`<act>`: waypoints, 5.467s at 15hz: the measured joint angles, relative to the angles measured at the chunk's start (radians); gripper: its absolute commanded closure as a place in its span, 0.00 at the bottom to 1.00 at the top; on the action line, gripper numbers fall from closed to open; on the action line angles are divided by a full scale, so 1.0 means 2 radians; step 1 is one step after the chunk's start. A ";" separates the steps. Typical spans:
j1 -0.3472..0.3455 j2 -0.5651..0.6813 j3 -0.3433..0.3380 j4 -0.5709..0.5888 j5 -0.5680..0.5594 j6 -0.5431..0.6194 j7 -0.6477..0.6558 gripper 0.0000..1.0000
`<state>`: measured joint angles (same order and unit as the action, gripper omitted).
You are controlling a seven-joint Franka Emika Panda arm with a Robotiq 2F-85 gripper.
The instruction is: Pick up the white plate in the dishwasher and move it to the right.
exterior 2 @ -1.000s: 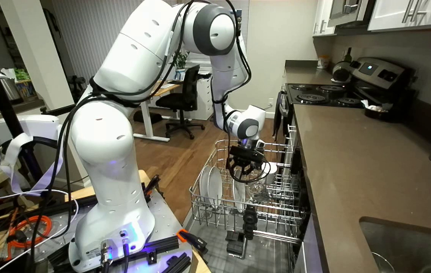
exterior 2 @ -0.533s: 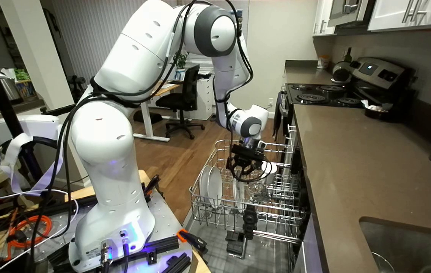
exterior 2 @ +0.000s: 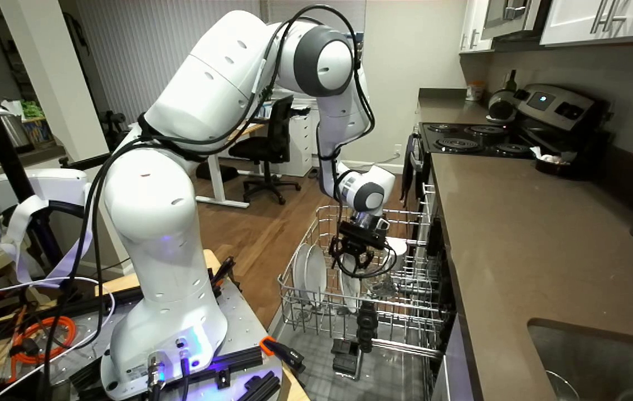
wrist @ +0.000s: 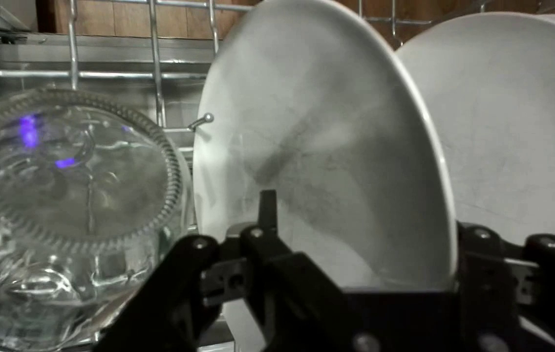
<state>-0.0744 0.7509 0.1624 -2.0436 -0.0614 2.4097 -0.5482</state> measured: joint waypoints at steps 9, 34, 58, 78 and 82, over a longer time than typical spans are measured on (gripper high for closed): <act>0.000 -0.002 -0.007 0.014 0.000 -0.014 0.005 0.90; 0.025 -0.076 -0.013 0.010 -0.006 -0.043 0.036 0.94; 0.114 -0.088 -0.009 0.085 -0.063 -0.068 0.111 0.93; 0.107 0.095 -0.001 0.300 -0.042 -0.148 0.110 0.94; 0.103 0.125 -0.002 0.319 -0.042 -0.148 0.110 0.94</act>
<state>0.1316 1.0018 0.1589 -1.4049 -0.1446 2.1146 -0.3275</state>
